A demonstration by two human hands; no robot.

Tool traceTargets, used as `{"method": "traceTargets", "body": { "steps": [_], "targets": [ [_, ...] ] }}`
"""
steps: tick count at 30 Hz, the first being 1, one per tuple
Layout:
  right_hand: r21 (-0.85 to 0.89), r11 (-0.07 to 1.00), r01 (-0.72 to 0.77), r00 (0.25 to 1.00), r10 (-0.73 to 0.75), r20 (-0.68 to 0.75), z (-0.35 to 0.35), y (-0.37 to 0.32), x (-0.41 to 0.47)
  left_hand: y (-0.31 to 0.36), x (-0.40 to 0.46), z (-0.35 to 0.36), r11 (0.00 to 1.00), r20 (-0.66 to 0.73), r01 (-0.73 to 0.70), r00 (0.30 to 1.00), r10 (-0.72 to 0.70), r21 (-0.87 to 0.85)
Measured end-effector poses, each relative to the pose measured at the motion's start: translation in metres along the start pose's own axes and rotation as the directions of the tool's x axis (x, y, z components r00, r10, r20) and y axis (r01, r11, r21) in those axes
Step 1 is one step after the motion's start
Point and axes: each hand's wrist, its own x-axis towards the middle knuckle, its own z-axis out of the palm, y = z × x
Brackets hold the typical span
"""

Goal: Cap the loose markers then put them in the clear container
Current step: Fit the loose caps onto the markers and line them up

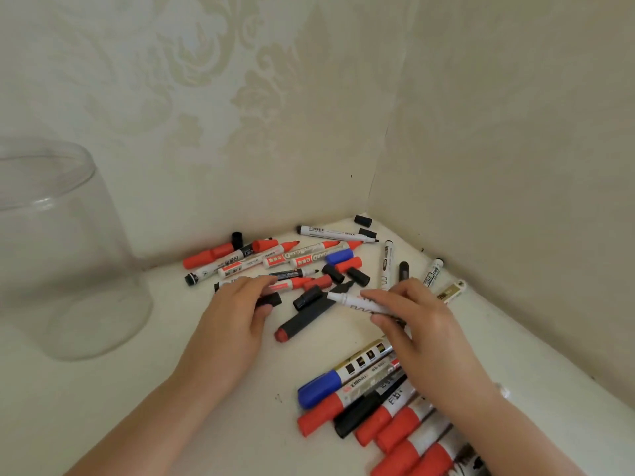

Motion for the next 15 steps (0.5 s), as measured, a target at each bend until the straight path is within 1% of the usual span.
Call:
{"method": "traceTargets", "body": {
  "steps": [3,5,6,8,11,15],
  "targets": [
    [0.025,1.000,0.017,1.000,-0.017,-0.002,0.000,-0.004,0.000,0.003,-0.004,-0.013,0.989,-0.014,0.001,1.000,-0.003,-0.151],
    [0.055,0.998,0.020,1.000,-0.019,-0.018,-0.001,-0.005,0.001,0.008,-0.006,-0.019,0.964,-0.018,0.007,1.000,-0.012,-0.265],
    [0.077,0.997,0.014,1.000,-0.012,-0.026,-0.001,-0.005,0.001,0.011,-0.006,-0.022,0.944,-0.021,0.028,0.999,-0.037,-0.330],
    [0.113,0.994,-0.007,1.000,0.010,-0.029,-0.002,-0.006,0.001,0.018,-0.008,-0.023,0.882,0.008,0.090,0.995,-0.097,-0.462],
    [0.103,0.995,-0.013,1.000,0.015,-0.021,-0.003,-0.006,0.001,0.025,-0.009,-0.022,0.797,0.067,0.137,0.990,-0.121,-0.588],
    [0.113,0.993,-0.015,1.000,0.017,-0.017,-0.005,-0.006,0.000,0.027,-0.009,-0.022,0.602,0.121,0.191,0.980,-0.156,-0.775]
  ]
}}
